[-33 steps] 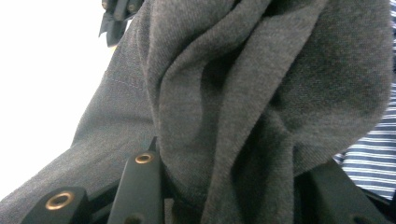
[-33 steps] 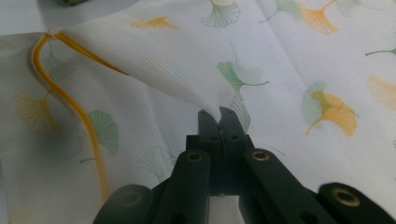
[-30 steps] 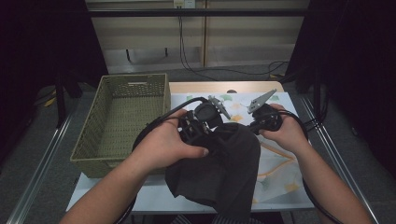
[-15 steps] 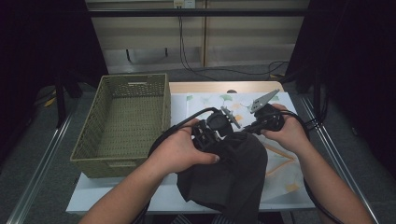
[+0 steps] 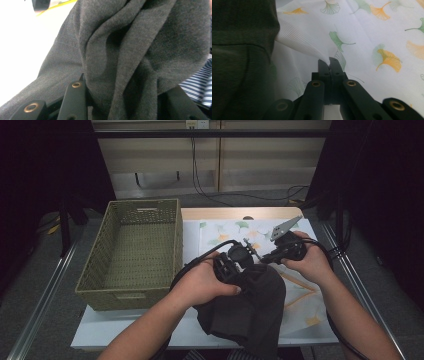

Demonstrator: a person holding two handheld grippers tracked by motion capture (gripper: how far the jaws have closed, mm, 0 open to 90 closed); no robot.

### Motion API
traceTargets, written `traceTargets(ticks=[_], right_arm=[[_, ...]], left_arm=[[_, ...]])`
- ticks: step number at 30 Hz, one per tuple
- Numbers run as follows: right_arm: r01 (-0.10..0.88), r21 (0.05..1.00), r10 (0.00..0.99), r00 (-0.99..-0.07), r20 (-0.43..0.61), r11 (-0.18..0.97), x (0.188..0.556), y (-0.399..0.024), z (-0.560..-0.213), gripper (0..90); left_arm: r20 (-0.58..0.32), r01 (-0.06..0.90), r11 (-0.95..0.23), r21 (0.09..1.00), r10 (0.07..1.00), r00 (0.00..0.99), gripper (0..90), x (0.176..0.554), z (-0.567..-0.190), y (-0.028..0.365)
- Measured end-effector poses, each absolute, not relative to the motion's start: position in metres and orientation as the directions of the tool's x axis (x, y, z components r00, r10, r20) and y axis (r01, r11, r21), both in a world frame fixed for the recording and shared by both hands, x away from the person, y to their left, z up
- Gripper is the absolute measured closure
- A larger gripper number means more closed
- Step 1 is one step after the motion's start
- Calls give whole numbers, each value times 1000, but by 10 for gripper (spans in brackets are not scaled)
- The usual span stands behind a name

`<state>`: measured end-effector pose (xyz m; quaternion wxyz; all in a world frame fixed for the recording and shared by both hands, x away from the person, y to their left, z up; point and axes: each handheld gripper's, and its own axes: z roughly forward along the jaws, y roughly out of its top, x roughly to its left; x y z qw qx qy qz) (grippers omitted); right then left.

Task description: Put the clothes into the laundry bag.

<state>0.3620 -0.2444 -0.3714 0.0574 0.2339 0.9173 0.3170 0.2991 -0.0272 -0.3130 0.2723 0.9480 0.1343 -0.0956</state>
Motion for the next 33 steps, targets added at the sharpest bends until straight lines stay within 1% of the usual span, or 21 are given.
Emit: traceTargets(ticks=[5,7,9,10,19,20,23,29,31,32,33], right_arm=[[391,612,464,-885,45,688,362,-245,-372,900],[402,610,471,-881,53,683,361,-245,-373,900],[389,613,461,-886,45,688,362,-246,-375,900],[394,611,465,-884,48,686,362,-246,-375,900],[406,609,474,-879,54,682,361,-248,-377,900],[403,612,473,-880,53,680,361,-248,-377,900],[399,614,471,-881,51,681,360,-249,-378,900],[408,616,480,-876,55,674,359,-249,-377,900],[406,616,481,-875,49,676,359,-249,-376,900],[404,619,479,-876,51,673,358,-249,-376,900],[385,622,468,-883,33,682,359,-249,-375,900]], left_arm=[[-279,338,-801,494,222,934,586,306,-322,-28],[-279,330,-810,485,215,936,586,307,-326,-29],[-287,344,-808,478,227,931,585,308,-331,-31],[-286,331,-816,474,213,934,585,310,-333,-32],[-308,373,-811,452,250,918,584,314,-353,-39],[-301,356,-818,452,236,924,584,317,-355,-39],[-310,380,-808,450,258,915,583,317,-360,-41],[-311,379,-815,438,258,915,583,319,-367,-46],[-322,389,-814,432,264,909,582,320,-370,-46],[-320,379,-820,429,255,912,582,322,-371,-46],[-325,393,-815,426,267,907,582,322,-372,-46]])
